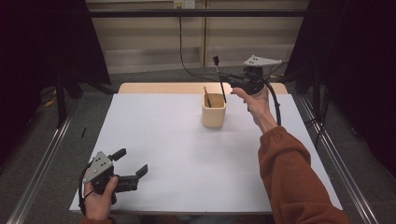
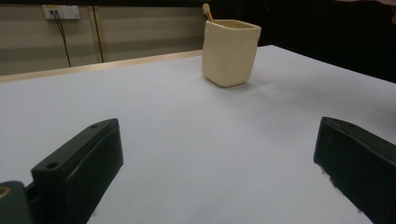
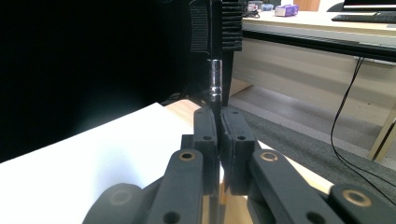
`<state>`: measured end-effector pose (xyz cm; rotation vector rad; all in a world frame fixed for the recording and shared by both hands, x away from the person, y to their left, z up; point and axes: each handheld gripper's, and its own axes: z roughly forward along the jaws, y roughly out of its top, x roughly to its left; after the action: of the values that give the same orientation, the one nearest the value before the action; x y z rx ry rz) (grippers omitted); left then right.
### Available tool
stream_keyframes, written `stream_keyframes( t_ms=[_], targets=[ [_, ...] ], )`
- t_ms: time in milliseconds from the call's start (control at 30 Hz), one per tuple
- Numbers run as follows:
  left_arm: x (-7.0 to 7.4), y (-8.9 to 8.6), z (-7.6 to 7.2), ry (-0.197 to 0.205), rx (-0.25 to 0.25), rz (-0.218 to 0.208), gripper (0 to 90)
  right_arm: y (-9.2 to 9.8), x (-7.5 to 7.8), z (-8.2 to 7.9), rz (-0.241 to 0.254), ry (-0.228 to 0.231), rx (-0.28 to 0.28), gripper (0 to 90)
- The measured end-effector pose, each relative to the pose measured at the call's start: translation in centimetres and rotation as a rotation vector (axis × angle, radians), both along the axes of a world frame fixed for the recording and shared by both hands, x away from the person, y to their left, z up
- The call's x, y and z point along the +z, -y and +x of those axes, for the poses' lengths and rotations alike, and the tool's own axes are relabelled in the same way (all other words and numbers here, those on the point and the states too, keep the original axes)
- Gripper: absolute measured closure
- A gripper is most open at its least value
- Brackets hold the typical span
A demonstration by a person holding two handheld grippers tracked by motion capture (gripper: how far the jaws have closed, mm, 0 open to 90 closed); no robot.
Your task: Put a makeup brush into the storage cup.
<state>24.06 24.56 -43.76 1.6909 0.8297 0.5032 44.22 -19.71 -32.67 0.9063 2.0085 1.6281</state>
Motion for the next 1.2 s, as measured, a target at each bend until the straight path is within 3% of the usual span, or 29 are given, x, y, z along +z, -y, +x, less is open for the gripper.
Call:
stream_keyframes(
  t_ms=[400, 767, 933, 1200],
  targets=[
    [0.0, -0.1, -0.1, 0.0, 0.001, -0.007, 1.4, -1.4, -0.3, 1.5, -0.015, -0.001, -0.001, 86.1],
    [0.0, -0.2, -0.1, -0.005, 0.006, -0.01, 1.4, -2.0, -1.4, 1.9, -0.014, -0.01, 0.015, 86.1],
    [0.0, -0.2, -0.2, -0.005, 0.006, -0.009, 1.3, -2.4, -2.1, 1.9, -0.064, -0.021, 0.021, 86.1],
    [0.0, -0.2, -0.2, -0.003, 0.007, -0.006, 1.3, -2.3, -3.5, 2.0, -0.051, -0.039, 0.021, 86.1]
  ],
)
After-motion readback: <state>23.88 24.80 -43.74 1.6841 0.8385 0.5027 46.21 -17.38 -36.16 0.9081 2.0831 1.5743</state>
